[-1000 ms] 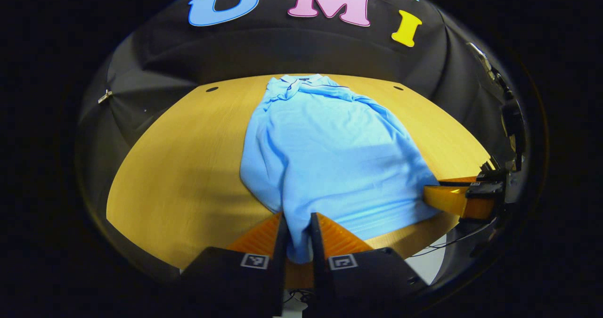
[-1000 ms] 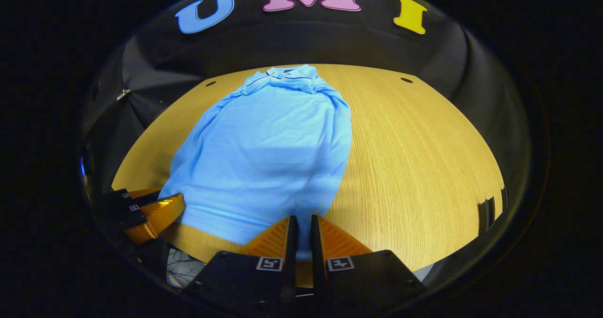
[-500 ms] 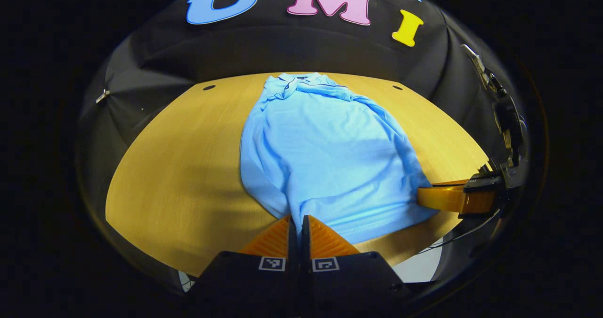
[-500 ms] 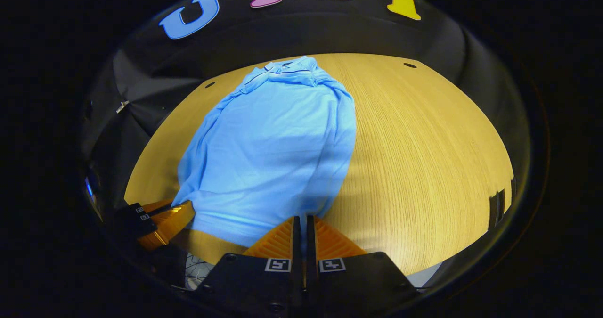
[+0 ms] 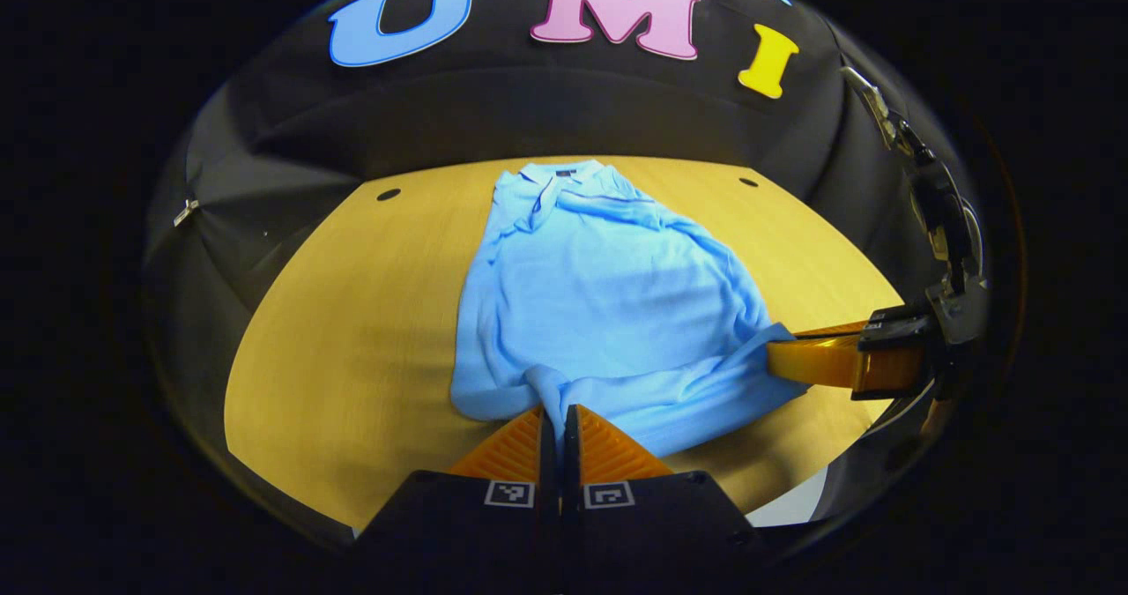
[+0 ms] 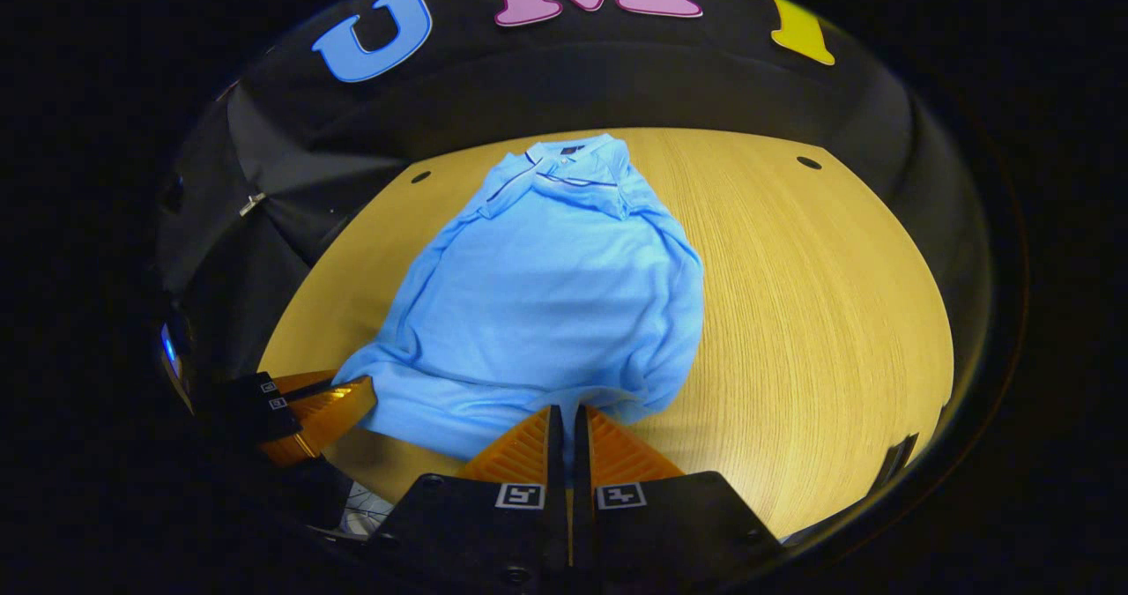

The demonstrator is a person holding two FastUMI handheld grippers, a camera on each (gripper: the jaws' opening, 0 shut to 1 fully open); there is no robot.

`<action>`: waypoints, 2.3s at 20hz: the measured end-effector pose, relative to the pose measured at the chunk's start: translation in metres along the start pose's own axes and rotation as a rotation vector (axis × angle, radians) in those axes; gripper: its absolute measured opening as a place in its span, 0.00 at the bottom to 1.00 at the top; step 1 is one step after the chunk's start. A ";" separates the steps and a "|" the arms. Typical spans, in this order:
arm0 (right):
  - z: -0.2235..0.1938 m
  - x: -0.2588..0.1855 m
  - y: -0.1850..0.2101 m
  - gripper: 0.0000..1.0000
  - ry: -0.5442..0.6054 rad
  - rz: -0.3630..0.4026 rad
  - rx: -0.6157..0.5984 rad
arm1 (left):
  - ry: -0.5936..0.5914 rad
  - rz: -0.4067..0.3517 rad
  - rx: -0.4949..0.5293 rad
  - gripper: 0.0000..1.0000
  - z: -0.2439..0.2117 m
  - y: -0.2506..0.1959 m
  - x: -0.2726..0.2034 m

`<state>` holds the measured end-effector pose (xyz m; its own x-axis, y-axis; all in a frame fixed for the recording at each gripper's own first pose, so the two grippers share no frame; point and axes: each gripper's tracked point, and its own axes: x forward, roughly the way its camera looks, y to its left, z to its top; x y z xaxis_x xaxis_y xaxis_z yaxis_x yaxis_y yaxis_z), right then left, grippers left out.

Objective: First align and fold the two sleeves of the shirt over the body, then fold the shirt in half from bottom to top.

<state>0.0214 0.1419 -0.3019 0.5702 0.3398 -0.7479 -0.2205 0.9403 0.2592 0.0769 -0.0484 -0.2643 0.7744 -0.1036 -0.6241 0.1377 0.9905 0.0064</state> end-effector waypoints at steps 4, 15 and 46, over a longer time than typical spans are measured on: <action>0.056 0.013 -0.006 0.07 -0.044 0.021 -0.011 | -0.051 0.014 -0.013 0.06 0.062 0.006 0.008; 0.250 0.087 -0.022 0.07 -0.233 0.069 -0.056 | -0.208 0.052 -0.065 0.06 0.232 0.035 0.088; 0.373 0.275 -0.073 0.33 -0.316 -0.023 -0.055 | -0.310 0.087 -0.105 0.60 0.356 0.084 0.258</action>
<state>0.4898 0.1730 -0.2986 0.7912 0.3149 -0.5243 -0.2420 0.9485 0.2044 0.5082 -0.0245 -0.1463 0.9335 -0.0253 -0.3576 0.0111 0.9991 -0.0416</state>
